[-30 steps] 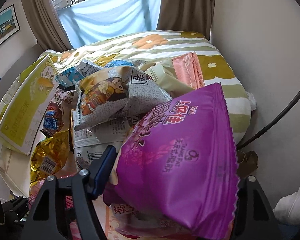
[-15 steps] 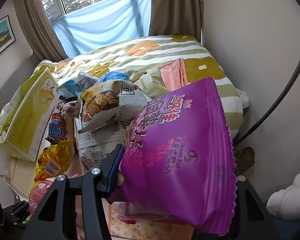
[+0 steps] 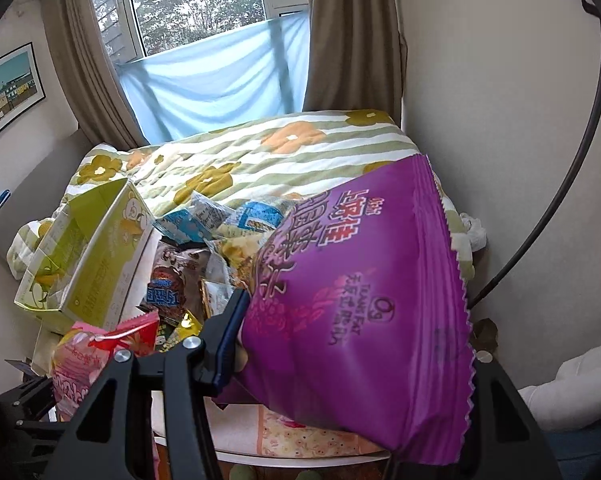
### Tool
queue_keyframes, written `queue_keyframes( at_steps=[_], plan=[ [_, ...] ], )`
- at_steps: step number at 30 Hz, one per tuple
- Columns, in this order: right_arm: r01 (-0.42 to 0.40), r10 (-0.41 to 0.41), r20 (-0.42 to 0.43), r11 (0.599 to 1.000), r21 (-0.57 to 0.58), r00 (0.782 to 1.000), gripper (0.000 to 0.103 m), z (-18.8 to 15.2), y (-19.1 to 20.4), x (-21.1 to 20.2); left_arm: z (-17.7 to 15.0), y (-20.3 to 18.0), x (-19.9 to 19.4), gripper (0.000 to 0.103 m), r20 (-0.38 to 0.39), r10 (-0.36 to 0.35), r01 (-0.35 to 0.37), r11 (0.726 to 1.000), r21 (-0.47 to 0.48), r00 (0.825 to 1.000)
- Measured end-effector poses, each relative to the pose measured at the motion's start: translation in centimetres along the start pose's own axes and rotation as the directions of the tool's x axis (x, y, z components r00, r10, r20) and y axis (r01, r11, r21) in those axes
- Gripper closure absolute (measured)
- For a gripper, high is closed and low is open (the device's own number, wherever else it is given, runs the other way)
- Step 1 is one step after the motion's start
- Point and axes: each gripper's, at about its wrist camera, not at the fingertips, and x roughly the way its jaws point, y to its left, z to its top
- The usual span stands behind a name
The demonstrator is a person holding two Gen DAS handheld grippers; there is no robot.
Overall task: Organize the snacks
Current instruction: 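Carry both bags to the box and open the left tool over it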
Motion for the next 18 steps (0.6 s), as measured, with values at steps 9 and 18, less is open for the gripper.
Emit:
queue_keyframes(
  at_steps=[9,18],
  plan=[
    [-0.073,0.076,0.036,0.995,-0.066,0.996,0.052,3.7,10.1,0.2,5.4,8.6,-5.3,0.025,0.119,0.046,-0.043,0.999,-0.031,0.992],
    [-0.158,0.161,0.018,0.98,-0.125,0.987,0.052,5.3,23.3,2.6,11.0,20.7,-8.5,0.025,0.144,0.133,-0.127,0.991,-0.046,0.981]
  ],
)
